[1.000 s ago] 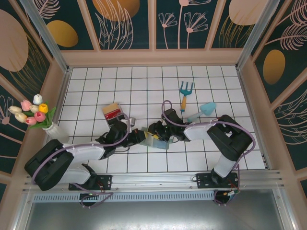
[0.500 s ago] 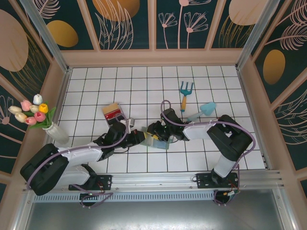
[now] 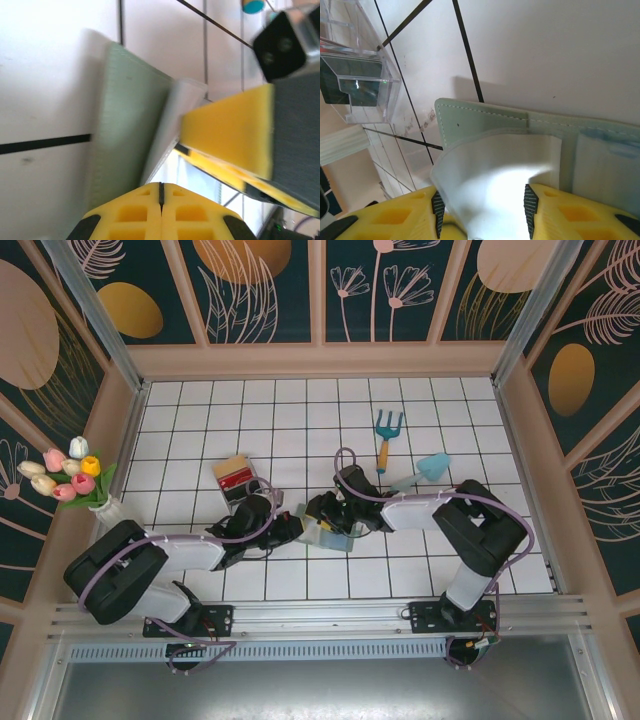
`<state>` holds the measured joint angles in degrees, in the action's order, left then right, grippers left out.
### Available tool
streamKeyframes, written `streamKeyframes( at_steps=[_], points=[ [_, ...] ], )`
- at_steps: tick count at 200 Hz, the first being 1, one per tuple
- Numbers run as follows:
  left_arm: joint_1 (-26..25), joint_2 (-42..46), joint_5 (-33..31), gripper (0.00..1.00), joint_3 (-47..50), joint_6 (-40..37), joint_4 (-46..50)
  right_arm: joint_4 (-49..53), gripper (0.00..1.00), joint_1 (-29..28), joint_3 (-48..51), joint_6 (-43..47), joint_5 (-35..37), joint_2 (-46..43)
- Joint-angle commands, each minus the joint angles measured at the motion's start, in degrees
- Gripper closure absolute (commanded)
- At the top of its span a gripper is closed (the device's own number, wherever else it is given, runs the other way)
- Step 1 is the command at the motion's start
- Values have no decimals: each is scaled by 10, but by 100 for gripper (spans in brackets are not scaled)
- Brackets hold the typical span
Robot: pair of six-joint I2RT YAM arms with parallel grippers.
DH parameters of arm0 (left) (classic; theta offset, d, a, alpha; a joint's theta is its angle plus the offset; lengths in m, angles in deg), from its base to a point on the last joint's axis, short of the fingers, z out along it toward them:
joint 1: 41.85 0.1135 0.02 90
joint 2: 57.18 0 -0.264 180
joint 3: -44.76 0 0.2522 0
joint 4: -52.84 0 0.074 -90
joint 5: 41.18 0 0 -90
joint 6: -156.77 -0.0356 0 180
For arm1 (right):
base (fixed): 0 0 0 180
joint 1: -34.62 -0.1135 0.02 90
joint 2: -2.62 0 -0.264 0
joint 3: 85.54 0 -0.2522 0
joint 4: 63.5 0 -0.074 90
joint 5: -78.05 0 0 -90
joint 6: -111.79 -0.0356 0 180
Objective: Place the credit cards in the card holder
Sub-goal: Open the card holder at the center of the table.
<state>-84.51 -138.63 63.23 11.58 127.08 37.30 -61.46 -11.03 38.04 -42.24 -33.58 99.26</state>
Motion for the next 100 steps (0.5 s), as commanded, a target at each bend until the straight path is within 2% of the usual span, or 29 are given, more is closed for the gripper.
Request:
streamKeyframes(
  at_steps=[1, 45, 65, 81, 100],
  points=[
    [-1, -26, -44, 100, -12, 5, 28, 75, 50, -2, -20, 37, 46, -45],
    [-1, -60, -35, 100, -17, 13, 26, 172, 51, -4, -23, 70, 106, -53],
    [-1, -52, -36, 100, -14, 15, 32, 247, 61, -14, -34, 83, 170, -38],
    [-1, -43, -40, 100, -11, 14, 41, 284, 74, -18, -38, 100, 188, -20],
    [-1, -30, -32, 100, -13, 8, 43, 337, 76, -33, -64, 117, 235, -8]
  ],
)
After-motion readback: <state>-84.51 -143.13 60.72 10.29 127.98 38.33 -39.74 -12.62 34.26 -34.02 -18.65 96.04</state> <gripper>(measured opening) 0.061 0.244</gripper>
